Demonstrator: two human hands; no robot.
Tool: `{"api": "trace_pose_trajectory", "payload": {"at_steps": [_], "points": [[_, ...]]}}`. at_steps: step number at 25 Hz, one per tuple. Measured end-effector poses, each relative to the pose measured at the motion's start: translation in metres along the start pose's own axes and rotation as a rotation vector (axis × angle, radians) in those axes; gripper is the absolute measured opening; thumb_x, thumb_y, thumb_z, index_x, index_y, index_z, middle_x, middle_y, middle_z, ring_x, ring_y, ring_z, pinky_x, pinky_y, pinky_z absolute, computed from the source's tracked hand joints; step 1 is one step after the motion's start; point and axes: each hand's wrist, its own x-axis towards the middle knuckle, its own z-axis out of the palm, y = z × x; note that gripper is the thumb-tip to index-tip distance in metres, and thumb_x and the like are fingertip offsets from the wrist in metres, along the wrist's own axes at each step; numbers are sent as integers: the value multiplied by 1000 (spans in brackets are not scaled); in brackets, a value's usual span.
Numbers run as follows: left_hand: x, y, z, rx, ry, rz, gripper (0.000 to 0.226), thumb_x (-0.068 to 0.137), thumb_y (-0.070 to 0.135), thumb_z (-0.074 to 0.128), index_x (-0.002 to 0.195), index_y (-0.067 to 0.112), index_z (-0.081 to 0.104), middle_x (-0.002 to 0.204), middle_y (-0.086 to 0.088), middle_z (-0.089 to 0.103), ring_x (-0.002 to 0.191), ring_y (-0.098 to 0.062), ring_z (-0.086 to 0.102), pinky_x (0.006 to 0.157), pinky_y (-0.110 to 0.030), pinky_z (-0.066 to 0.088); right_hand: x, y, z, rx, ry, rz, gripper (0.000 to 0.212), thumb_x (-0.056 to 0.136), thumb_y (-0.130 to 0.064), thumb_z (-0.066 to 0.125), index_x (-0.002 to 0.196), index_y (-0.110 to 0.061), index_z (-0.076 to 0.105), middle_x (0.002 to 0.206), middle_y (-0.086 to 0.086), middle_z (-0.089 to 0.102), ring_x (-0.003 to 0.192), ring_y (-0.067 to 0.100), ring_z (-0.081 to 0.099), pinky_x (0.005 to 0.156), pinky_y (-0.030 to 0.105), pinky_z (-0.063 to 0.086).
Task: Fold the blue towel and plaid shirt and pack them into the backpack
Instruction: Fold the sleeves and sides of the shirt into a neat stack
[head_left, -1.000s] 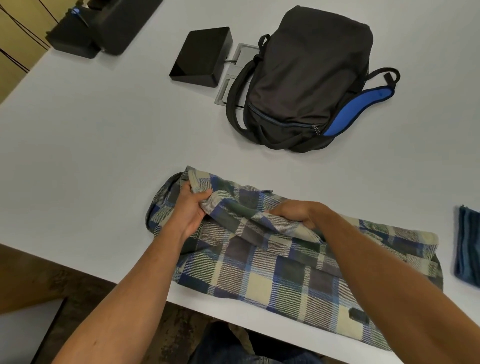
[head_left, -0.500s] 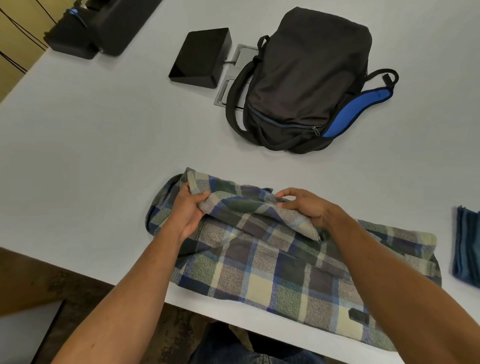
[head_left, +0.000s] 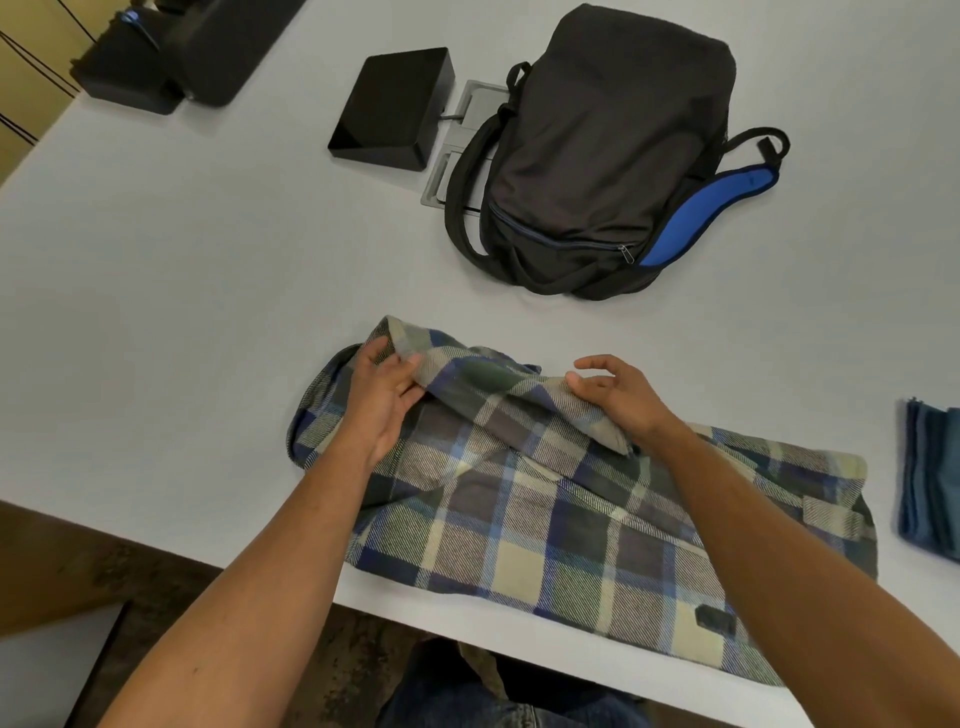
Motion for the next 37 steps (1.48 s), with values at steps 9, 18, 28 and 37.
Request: {"api": "trace_pose_trajectory", "payload": {"at_steps": [9,18,28,37], "points": [[-13,-29,5,340,77,7,75,87,7,70,146,31,29,127,2,61,108,-16,65,82,-42,59,-67,85,-21,-570,634,-222,52,87,-51,64,128,-20,53,117,1,59,109,19,52,93,39,44],[-31,-27,13,460,226,255,85,83,0,72,149,30,26,139,2,49,120,-14,55,104,-37,48,-109,163,-43,-829,588,-239,48,86,-40,69,125,-17,54,122,6,58,114,25,51,99,45,37],[-50,-32,-11,1403,265,518,55,87,14,69,136,9,45,143,-17,37,119,-36,51,89,-49,51,-114,180,-63,-996,551,-417,43,77,2,77,118,-7,69,122,16,67,115,38,60,101,58,42],[-48,-72,-23,1857,-502,647,46,91,30,66,132,13,54,146,-12,46,138,-31,39,114,-46,34,-152,182,-81,-939,739,-343,39,73,9,76,110,2,68,109,24,69,100,45,65,87,59,52]]}}
